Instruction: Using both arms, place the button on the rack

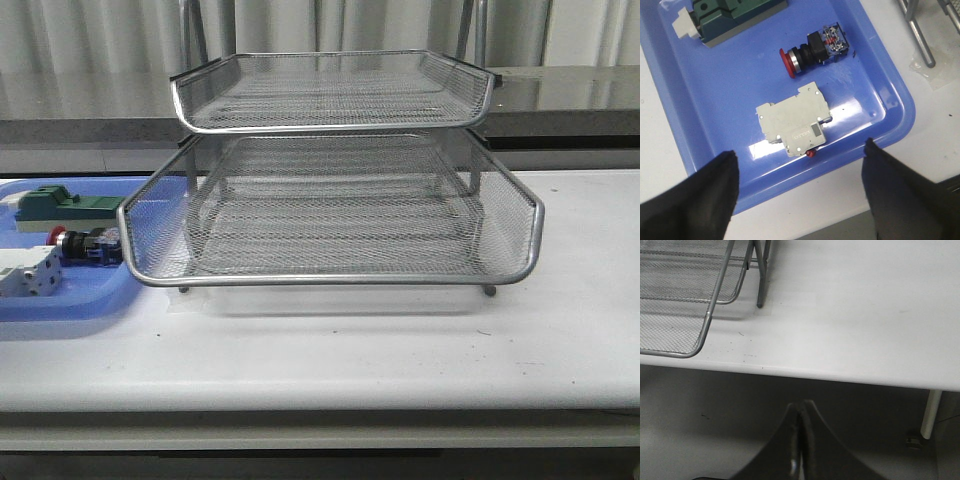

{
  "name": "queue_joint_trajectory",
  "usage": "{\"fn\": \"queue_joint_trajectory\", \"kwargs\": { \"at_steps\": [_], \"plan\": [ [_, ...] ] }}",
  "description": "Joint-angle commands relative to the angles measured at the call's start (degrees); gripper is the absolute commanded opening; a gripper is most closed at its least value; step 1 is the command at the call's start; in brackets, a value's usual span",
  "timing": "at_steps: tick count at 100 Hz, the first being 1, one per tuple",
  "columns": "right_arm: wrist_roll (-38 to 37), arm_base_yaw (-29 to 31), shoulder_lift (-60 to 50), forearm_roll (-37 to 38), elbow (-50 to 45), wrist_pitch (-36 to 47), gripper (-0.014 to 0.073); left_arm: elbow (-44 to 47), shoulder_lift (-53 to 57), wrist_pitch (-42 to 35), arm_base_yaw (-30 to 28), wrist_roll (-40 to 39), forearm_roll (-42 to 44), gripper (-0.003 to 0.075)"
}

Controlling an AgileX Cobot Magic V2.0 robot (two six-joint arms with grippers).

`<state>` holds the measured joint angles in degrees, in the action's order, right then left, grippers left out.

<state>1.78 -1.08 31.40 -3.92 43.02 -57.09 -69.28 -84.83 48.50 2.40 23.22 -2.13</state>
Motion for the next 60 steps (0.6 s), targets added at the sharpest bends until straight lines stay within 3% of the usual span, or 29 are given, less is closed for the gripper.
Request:
{"fn": "queue_joint_trajectory", "kwargs": {
  "at_steps": [1, 36, 60],
  "plan": [
    [0.17, 0.16, 0.09, -0.28, 1.85, 3.09, -0.0069, -1.96, 1.69, -2.52, -0.15, 0.07, -0.73, 0.0548],
    [0.17, 0.16, 0.09, -0.28, 1.85, 3.09, -0.0069, -4.30, 0.57, -3.61, -0.15, 2.44, -4.17, 0.0527],
    [0.17, 0.16, 0.09, -0.28, 1.85, 3.09, -0.0069, -15.89, -8.04, 1.25, -0.15, 10.18, -5.82, 0.0527]
  ]
}}
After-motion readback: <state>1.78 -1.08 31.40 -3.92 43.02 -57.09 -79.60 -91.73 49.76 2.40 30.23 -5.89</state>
